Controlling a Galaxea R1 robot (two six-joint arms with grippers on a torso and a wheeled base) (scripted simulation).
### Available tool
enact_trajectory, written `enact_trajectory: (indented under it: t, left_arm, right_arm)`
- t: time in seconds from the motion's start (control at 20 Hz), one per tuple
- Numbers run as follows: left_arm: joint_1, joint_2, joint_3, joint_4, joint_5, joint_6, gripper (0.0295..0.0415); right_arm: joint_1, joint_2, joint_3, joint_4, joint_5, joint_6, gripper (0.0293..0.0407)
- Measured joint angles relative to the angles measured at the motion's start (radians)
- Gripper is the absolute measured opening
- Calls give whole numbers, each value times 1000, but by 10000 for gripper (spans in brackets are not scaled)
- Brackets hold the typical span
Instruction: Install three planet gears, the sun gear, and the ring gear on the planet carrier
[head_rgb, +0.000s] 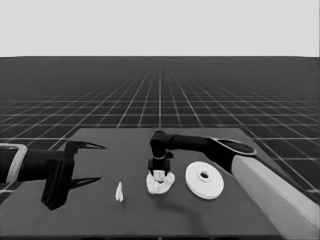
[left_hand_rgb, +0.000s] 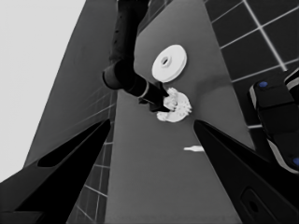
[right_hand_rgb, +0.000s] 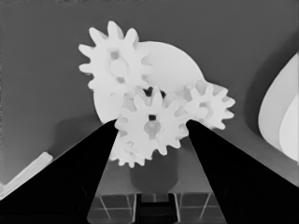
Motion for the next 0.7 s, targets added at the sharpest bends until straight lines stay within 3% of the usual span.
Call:
enact_trajectory:
  t: [0.7]
  left_arm:
    - [0, 0, 0, 0, 0, 0, 385]
  right_arm:
    - [-7, -1, -1, 0, 0, 145, 309]
